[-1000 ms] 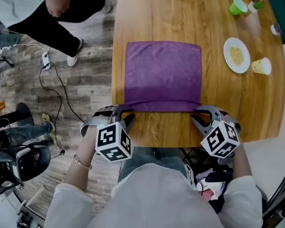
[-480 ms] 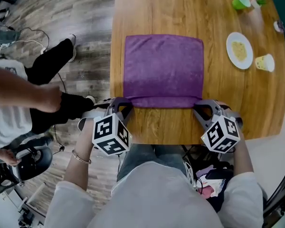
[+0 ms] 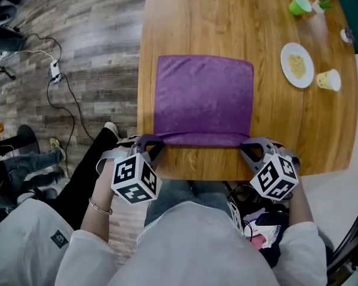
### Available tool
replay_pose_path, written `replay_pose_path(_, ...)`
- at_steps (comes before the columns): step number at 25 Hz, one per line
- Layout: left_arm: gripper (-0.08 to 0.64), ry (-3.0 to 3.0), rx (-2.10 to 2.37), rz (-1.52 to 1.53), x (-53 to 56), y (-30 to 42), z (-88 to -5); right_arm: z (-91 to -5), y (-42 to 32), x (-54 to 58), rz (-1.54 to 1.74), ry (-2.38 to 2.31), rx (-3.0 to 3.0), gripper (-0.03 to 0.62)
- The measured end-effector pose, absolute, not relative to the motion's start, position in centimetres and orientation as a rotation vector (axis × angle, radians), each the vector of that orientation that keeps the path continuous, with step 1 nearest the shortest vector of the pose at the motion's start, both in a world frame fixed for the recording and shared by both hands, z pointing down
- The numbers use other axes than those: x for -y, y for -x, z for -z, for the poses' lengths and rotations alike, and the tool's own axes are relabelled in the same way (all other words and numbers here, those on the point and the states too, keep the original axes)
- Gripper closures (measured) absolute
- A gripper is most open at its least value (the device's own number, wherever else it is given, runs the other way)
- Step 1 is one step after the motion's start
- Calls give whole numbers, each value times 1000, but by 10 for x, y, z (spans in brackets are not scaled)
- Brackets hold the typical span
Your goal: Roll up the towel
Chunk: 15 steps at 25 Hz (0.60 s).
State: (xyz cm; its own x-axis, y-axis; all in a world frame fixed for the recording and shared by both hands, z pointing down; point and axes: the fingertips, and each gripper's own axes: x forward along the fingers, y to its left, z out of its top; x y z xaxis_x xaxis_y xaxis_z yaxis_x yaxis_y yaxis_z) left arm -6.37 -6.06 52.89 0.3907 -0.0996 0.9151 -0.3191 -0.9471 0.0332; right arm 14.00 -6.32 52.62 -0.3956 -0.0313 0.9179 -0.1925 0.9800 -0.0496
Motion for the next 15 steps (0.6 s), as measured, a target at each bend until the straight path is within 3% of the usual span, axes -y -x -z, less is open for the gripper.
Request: replay_pose_path(15, 540, -2444, 393, -1598, 95, 67, -509, -497, -142, 99, -205, -216, 2016, 581)
